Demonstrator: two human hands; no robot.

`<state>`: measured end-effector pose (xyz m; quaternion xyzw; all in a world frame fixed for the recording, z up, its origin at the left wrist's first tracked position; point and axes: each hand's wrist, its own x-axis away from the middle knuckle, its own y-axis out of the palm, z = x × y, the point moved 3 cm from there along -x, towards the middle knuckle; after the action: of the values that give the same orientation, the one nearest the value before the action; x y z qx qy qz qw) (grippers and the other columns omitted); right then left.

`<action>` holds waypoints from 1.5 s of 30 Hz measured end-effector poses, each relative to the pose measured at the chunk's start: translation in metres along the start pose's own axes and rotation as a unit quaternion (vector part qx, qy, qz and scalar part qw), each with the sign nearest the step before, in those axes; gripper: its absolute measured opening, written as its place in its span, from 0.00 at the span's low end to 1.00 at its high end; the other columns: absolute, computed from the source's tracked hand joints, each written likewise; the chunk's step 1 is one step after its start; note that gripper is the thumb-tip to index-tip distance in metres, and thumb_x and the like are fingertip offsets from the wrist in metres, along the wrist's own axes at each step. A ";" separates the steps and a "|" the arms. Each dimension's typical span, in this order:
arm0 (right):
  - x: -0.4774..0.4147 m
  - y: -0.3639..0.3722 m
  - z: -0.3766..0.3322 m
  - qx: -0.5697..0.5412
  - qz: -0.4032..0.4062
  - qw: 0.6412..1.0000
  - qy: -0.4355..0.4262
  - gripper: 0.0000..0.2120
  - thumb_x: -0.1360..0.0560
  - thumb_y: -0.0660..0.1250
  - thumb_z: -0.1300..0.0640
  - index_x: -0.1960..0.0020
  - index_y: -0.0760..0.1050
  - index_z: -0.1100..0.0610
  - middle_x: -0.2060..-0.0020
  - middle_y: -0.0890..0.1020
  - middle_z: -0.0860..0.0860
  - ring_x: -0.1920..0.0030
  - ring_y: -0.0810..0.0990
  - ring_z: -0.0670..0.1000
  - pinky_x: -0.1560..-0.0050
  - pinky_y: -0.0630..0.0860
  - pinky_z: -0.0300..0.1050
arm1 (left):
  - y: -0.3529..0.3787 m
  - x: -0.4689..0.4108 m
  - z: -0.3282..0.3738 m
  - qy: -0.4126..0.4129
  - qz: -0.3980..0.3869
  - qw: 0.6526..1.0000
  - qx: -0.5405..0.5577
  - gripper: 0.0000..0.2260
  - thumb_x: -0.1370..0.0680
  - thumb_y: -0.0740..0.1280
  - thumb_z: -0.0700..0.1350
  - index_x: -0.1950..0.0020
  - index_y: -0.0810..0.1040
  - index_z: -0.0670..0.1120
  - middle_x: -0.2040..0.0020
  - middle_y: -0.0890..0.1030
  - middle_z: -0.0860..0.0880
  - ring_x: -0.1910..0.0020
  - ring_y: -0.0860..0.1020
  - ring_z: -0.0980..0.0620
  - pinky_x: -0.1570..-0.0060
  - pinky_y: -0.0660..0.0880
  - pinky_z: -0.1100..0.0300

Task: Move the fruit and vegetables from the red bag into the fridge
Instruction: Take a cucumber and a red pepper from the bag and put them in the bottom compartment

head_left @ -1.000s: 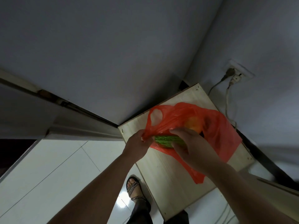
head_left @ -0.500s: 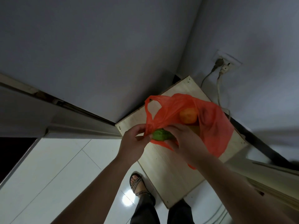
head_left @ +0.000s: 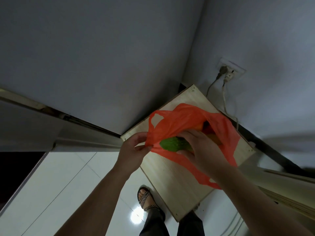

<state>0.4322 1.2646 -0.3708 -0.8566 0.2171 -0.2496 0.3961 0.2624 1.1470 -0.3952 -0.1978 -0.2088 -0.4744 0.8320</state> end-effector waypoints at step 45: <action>-0.036 -0.014 0.132 0.000 -0.122 0.978 0.170 0.29 0.23 0.45 0.36 0.25 0.54 0.48 0.25 0.56 0.49 0.26 0.53 0.53 0.27 0.51 0.57 | 0.055 -0.053 0.053 0.107 -0.009 0.917 -0.384 0.33 0.36 0.70 0.65 0.34 0.71 0.52 0.43 0.77 0.49 0.47 0.76 0.52 0.50 0.72 0.60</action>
<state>0.4858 1.3685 -0.4428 -0.8216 0.1755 -0.4378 0.3202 0.2779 1.2382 -0.3867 -0.4482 0.0785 -0.5443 0.7048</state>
